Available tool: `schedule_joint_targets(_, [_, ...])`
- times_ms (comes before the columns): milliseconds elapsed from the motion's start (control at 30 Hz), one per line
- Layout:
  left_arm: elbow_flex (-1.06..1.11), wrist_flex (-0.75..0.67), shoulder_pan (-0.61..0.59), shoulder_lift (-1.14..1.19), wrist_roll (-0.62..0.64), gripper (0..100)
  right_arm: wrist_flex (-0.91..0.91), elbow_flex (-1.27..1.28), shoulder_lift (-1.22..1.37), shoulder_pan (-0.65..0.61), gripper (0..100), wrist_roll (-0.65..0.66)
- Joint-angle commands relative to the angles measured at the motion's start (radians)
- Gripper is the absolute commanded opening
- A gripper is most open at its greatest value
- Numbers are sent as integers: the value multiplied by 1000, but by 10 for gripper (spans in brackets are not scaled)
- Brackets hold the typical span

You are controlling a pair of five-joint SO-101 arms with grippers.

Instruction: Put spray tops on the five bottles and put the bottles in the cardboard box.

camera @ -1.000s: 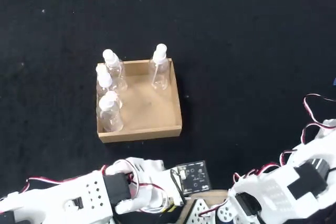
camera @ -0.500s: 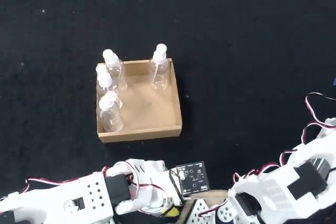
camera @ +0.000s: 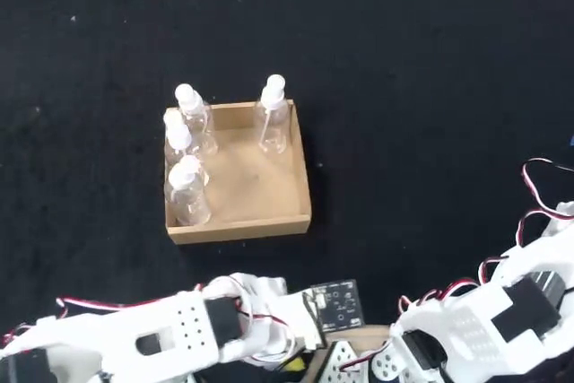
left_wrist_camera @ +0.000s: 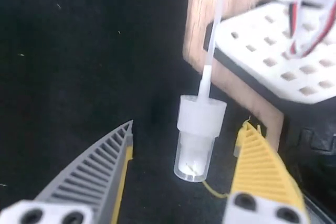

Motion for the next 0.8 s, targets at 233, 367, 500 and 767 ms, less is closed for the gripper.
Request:
schedule_joint_targets(233, [-99, -32, 130, 77, 5, 288, -38, -62, -8, 20, 11, 5])
schedule_joint_targets(367, [-110, -40, 130, 78, 5, 288, -35, -61, -8, 20, 11, 5])
schedule_joint_targets(500, [-70, -91, 128, 78, 5, 255, -35, -61, -8, 23, 11, 5])
schedule_joint_targets(767, [-51, -86, 134, 78, 5, 184, -37, -61, -8, 23, 11, 5])
